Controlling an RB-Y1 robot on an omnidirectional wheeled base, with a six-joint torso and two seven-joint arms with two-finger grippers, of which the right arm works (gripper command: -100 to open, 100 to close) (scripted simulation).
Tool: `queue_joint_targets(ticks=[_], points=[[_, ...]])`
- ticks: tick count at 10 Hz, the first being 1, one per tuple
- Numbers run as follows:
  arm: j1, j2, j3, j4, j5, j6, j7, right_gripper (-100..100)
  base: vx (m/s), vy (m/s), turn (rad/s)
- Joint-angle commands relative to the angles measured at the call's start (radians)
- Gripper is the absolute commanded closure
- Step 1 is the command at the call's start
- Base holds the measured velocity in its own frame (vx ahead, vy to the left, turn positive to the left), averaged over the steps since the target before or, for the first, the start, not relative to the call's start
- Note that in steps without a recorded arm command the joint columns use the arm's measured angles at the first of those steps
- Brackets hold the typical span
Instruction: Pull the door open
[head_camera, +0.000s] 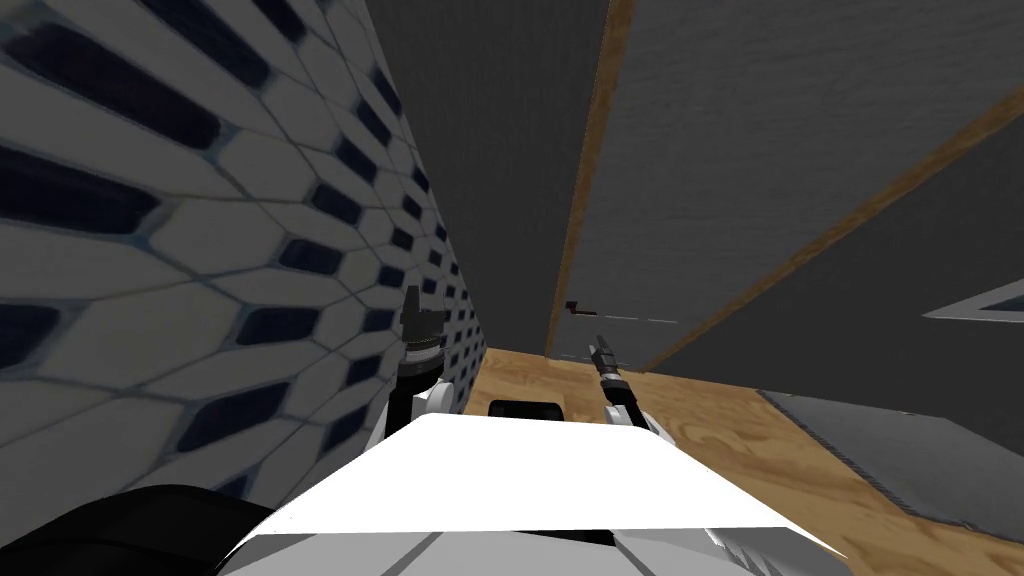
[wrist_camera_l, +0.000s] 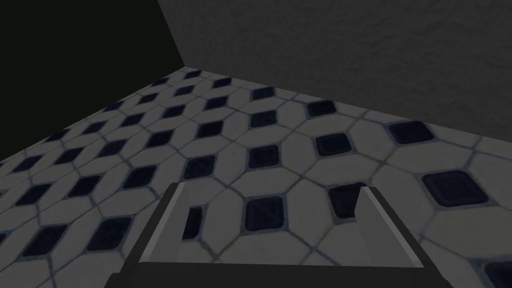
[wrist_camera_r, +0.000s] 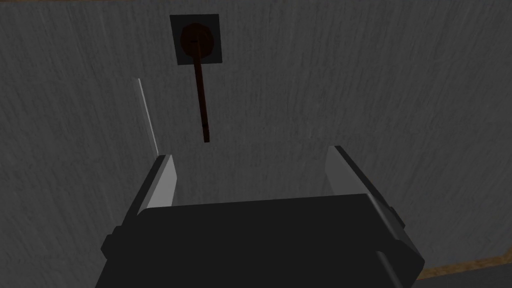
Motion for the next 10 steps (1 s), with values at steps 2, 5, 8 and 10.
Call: queue_joint_targets(ticks=[2,5,8,10], points=[[-0.020,-0.009,0.001,0.072,-0.010,-0.015,-0.011,-100,0.136,0.015,0.008],[-0.033,-0.016,0.001,0.118,-0.018,-0.024,-0.019,-100,0.120,0.014,0.003],[-0.042,-0.023,0.000,0.147,-0.024,-0.026,-0.026,-100,0.111,0.002,0.005],[-0.040,-0.031,-0.012,0.164,-0.031,-0.037,-0.033,-100,0.170,0.009,0.097]])
